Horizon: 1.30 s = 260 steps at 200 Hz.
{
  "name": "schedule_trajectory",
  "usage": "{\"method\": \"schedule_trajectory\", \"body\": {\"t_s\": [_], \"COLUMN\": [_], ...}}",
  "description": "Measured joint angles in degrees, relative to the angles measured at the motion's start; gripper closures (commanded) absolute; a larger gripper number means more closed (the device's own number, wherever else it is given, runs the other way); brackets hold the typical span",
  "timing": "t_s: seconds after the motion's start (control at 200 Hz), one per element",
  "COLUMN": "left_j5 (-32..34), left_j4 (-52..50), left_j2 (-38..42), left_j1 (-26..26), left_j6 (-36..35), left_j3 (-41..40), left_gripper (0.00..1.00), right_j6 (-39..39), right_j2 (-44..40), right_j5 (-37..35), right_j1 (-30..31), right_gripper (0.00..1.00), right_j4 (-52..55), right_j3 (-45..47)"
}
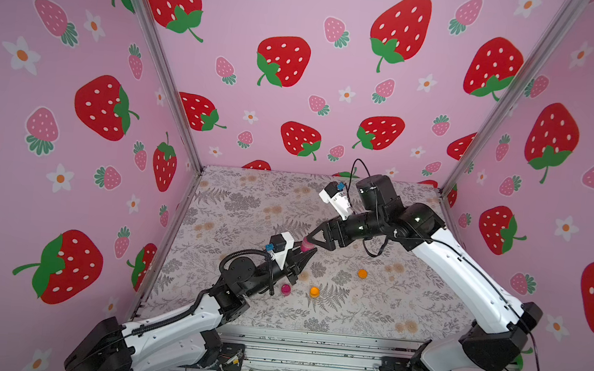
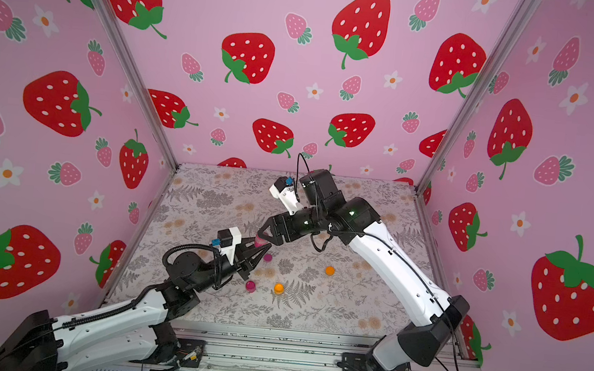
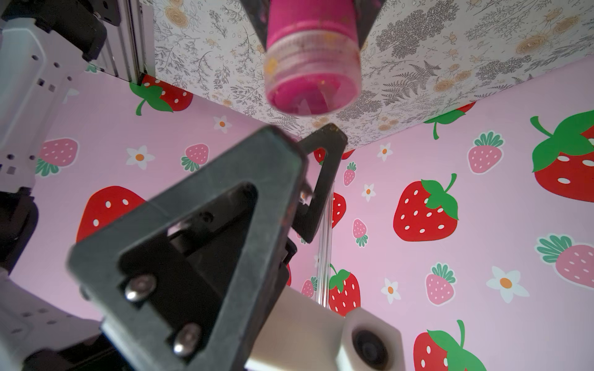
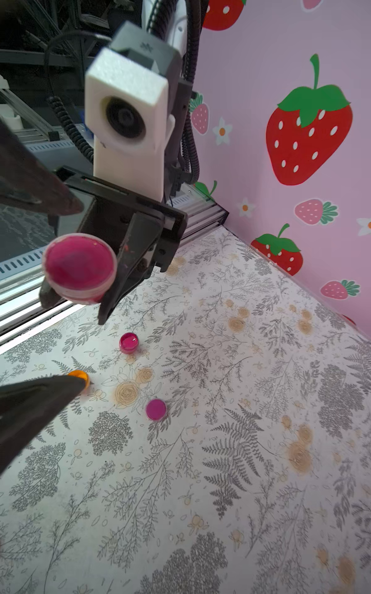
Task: Close the paint jar lid
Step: Screw the lid onto the paint jar, then place the paint jar at the center of the board.
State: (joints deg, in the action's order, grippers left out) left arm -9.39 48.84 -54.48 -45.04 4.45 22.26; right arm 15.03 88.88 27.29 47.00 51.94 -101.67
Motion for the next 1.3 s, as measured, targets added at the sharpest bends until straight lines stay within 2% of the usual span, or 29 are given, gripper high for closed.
{"method": "schedule_trajectory", "body": {"t_s": [0.23, 0.635, 0.83, 0.95, 0.991, 1.011, 1.076, 1.166, 1.301], "left_j5": [0.5, 3.2, 4.3, 4.7, 4.8, 4.9, 5.6, 6.9, 8.0], "left_j4": [-0.2, -1.8, -2.9, -3.1, -3.2, -3.2, -3.2, -3.3, -5.7], "left_j2": [-0.3, -0.3, -0.6, -0.7, -0.8, -0.9, -1.2, -1.2, -0.7], "left_j1": [-0.7, -1.4, -1.5, -1.5, -1.5, -1.5, -1.6, -1.5, -0.3], "left_j6": [-1.3, -2.8, -3.2, -3.2, -3.2, -3.2, -3.4, -2.6, -0.2], "left_j3": [0.0, 0.0, 0.0, 0.0, 0.0, 0.0, 0.0, 0.0, 0.0], "left_gripper": [0.78, 0.77, 0.77, 0.73, 0.69, 0.63, 0.27, 0.01, 0.01], "right_j6": [-1.6, -2.6, -2.6, -2.8, -2.8, -2.8, -2.8, -3.5, -6.2], "right_j2": [3.4, 7.0, 8.2, 8.6, 8.7, 8.8, 9.0, 9.3, 9.3], "right_j5": [-0.7, -3.3, -4.2, -4.3, -4.3, -4.3, -4.4, -5.8, -9.6], "right_j1": [2.6, 3.8, 4.0, 4.0, 4.0, 4.0, 4.0, 4.0, 2.5], "right_gripper": [0.26, 0.47, 0.70, 0.78, 0.79, 0.79, 0.80, 0.80, 0.80], "right_j4": [5.2, 9.1, 10.1, 10.4, 10.4, 10.4, 10.4, 10.3, 9.0], "right_j3": [-4.3, -6.4, -7.7, -8.0, -8.0, -8.0, -8.0, -7.8, -4.3]}}
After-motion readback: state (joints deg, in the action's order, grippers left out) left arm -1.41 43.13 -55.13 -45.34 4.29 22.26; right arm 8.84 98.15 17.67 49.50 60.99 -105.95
